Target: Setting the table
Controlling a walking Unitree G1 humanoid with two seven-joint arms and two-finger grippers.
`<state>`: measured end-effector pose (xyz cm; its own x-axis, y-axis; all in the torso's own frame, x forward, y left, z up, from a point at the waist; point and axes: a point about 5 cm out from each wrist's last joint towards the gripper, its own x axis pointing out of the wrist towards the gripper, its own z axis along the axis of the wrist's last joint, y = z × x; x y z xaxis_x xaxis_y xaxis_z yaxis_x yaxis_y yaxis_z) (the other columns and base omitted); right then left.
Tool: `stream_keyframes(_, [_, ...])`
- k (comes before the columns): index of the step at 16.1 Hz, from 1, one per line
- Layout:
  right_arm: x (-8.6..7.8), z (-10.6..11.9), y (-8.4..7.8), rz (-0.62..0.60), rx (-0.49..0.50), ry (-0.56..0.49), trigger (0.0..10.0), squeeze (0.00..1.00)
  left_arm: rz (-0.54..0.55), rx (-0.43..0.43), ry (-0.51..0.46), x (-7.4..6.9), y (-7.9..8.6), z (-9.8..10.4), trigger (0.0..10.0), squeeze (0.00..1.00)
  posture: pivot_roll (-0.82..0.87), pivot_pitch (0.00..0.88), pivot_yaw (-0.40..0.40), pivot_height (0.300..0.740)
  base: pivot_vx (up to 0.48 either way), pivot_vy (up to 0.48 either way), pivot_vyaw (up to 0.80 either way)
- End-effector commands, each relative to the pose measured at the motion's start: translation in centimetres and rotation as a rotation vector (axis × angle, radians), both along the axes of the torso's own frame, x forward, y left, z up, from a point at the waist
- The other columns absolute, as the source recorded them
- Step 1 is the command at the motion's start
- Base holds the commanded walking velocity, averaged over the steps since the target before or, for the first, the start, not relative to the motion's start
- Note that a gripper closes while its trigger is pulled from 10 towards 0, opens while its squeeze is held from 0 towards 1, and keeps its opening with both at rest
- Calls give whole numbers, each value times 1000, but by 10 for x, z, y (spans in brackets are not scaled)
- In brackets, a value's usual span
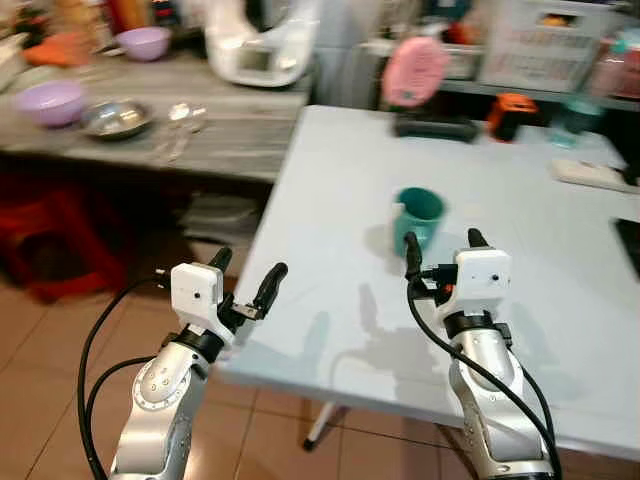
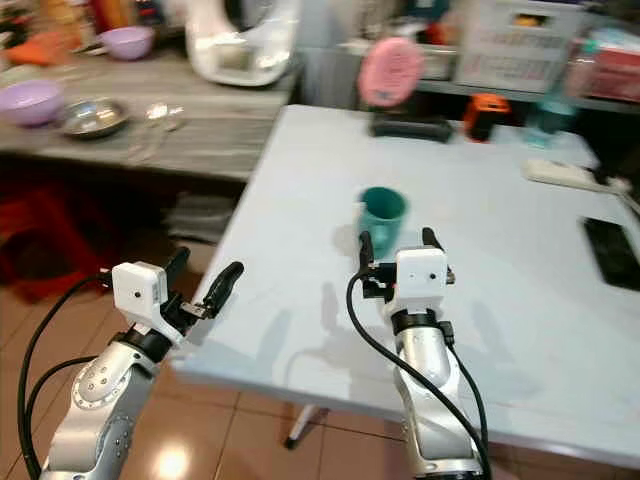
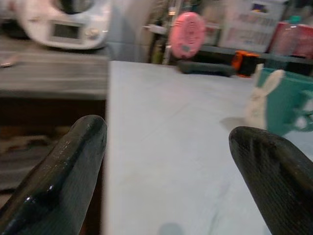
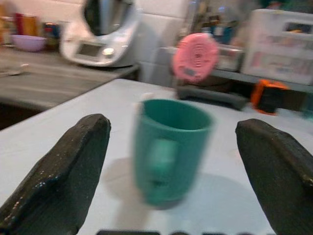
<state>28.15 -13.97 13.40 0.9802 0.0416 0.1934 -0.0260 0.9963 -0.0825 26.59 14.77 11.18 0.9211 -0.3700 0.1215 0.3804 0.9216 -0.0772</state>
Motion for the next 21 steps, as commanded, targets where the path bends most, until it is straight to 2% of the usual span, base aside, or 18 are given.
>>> stream_keyframes(1, [-1, 3, 1, 11, -4, -9, 10000, 0, 1, 8, 7, -1, 2, -2, 10000, 0, 52, 0, -9, 740, 0, 0, 0])
stream_keyframes(19, [1, 0, 4, 27, -17, 0, 10000, 0, -12, 24, 16, -2, 2, -8, 10000, 0, 53, 0, -9, 740, 319, 0, 0])
stream_keyframes(21, [0, -3, 4, 27, -19, 9, 10000, 0, -6, 21, 27, -3, 3, -11, 10000, 0, 53, 0, -12, 740, 0, 0, 0])
